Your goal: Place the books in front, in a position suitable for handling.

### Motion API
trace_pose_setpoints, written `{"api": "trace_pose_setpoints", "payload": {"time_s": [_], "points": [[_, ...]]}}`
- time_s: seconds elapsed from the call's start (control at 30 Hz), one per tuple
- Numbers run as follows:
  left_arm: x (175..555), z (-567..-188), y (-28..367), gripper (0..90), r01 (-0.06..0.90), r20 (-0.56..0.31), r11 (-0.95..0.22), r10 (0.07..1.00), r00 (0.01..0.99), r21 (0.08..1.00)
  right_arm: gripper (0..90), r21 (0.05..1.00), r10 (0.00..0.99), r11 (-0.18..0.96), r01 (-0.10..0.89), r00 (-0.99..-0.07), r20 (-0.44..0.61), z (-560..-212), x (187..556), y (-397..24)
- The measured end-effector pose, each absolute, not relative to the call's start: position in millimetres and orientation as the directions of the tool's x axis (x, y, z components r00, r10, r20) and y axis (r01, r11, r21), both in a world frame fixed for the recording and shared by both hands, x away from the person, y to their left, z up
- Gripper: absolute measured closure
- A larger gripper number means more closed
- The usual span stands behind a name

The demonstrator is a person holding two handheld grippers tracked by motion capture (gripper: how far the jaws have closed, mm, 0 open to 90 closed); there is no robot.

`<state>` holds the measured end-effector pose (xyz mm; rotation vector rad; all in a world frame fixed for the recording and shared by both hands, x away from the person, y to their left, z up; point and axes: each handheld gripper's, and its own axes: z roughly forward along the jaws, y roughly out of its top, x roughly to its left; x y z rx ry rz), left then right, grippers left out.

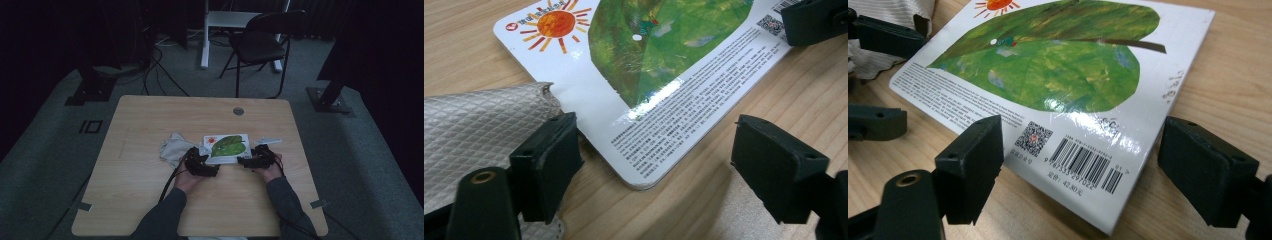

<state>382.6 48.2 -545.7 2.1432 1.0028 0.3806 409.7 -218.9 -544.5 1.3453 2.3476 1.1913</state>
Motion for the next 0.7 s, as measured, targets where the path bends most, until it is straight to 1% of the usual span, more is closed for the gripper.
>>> {"api": "trace_pose_setpoints", "payload": {"time_s": [0.17,0.27,0.43,0.7], "points": [[378.2,-545.7,50.0,20.1,0.549,-0.067,-0.411,0.754,0.654,0.727,18.5,0.721,0.785,0.262,0.642,-0.576,0.228,-545.0,406.3,-221.2],[375.7,-545.5,50.0,22.5,0.548,-0.057,-0.411,0.761,0.646,0.728,18.5,0.722,0.785,0.263,0.64,-0.577,0.225,-545.1,404.5,-220.9],[370.6,-545.3,51.7,22.6,0.555,-0.076,-0.4,0.76,0.646,0.729,18.5,0.724,0.786,0.267,0.636,-0.578,0.218,-545.4,398.5,-220.2],[355.4,-545.7,55.8,23.8,0.542,-0.054,-0.419,0.754,0.655,0.729,18.5,0.725,0.776,0.29,0.625,-0.597,0.204,-545.5,384.6,-217.6]]}}
